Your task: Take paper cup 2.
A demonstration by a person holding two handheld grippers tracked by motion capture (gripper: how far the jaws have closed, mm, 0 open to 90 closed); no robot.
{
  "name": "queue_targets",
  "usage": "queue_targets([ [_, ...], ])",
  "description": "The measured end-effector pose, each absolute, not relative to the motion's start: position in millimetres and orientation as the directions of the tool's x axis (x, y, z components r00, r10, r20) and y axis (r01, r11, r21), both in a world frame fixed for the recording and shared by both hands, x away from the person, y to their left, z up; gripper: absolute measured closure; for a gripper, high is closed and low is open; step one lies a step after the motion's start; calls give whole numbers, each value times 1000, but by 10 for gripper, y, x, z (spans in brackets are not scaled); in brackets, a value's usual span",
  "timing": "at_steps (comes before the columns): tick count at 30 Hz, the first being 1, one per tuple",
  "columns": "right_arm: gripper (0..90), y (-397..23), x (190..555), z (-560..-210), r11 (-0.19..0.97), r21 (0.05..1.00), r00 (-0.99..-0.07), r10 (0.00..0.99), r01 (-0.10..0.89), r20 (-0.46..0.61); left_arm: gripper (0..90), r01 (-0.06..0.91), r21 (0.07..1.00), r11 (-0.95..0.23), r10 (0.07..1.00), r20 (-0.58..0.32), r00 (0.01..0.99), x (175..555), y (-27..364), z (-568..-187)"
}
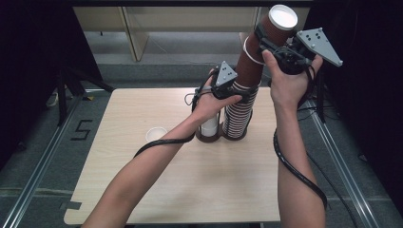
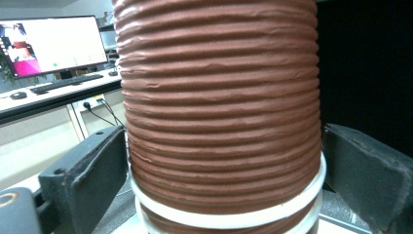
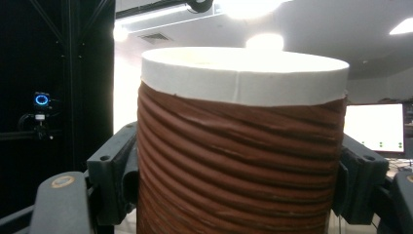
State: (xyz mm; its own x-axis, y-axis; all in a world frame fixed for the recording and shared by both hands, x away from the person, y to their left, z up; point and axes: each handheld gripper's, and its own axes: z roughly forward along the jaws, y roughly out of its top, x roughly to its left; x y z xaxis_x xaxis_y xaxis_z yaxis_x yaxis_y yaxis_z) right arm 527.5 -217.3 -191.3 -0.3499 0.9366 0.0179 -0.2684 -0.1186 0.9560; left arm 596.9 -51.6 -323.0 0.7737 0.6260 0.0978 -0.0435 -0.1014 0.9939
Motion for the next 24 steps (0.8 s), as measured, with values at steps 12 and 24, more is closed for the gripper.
queue_targets([
  [12, 215, -2208, 5201, -1938, -117, 953, -341, 940, -280, 15, 0, -64, 992, -112, 616, 120, 779, 5842, -418, -3235],
  [24, 215, -2275, 5073, -1978, -126, 953, -345, 938, -275, 25, 0, -102, 986, -129, 602, 159, 782, 5608, -217, -3246],
])
